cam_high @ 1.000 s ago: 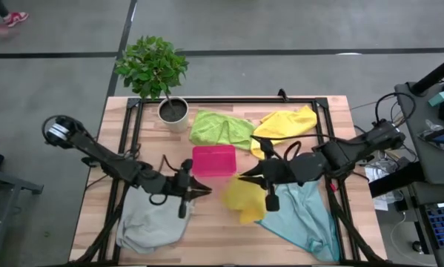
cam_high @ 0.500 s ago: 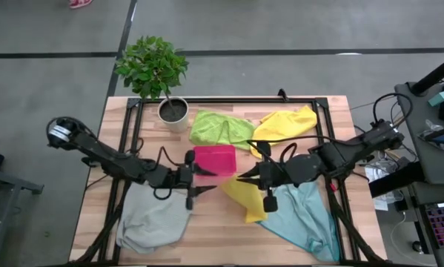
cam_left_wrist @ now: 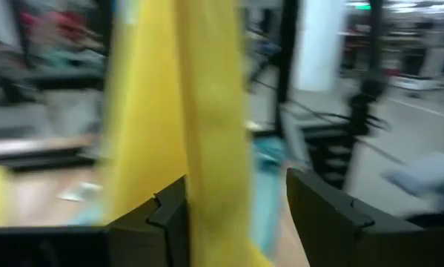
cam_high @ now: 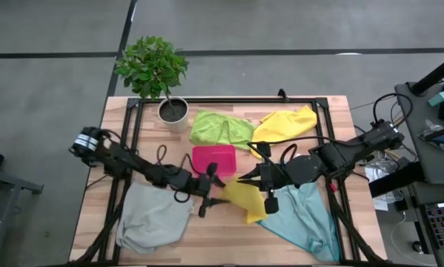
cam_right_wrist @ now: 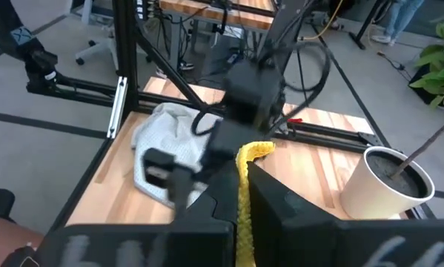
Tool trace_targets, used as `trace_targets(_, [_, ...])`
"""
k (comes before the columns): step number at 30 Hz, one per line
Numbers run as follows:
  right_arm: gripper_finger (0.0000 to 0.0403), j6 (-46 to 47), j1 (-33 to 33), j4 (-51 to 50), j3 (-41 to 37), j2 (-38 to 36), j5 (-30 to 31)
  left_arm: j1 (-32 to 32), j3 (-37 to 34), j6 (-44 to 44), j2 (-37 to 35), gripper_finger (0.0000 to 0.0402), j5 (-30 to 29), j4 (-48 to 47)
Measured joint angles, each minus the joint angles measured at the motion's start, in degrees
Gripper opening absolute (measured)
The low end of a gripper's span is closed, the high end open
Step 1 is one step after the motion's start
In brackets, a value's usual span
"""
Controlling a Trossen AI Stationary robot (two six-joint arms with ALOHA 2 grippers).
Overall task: Fold microfiber towels
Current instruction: Fold the bottom yellow microfiber cloth
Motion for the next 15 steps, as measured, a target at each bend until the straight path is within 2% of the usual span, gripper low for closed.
trace_targets(6, [0.0008, -1.7, 0.4, 2.8, 0.1, -0.9, 0.0, -1.5, 0.0, -4.5, 5.5, 0.0169, 7.8, -0.3])
trace_targets(15, [0.0008, -2.8, 1.1, 2.9, 2.3, -4.4, 0.0, -3.8, -1.4, -7.5, 6.4, 0.0097, 8.3, -1.3])
